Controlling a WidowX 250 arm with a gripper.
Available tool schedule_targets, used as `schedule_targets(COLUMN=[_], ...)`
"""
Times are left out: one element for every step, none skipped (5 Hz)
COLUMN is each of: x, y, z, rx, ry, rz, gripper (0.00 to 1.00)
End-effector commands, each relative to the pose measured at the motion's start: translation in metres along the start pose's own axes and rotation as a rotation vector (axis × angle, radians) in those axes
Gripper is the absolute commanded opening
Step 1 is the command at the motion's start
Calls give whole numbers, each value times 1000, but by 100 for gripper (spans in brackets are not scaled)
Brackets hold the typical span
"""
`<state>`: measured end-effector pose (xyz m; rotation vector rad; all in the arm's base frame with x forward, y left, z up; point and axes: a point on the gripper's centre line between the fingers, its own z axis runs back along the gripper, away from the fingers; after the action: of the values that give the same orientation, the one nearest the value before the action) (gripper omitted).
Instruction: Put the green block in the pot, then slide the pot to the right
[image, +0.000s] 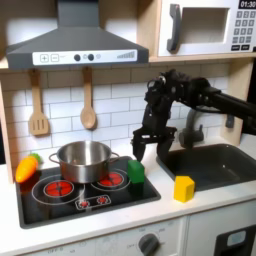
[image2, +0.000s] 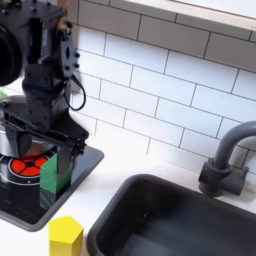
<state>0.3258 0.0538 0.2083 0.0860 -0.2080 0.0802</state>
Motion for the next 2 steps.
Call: schedule_targets(x=[15,21], y=[0,-1], z=[-13,-20], rx=[0,5], ry=[16,24], rz=[8,5], gripper=[100,100])
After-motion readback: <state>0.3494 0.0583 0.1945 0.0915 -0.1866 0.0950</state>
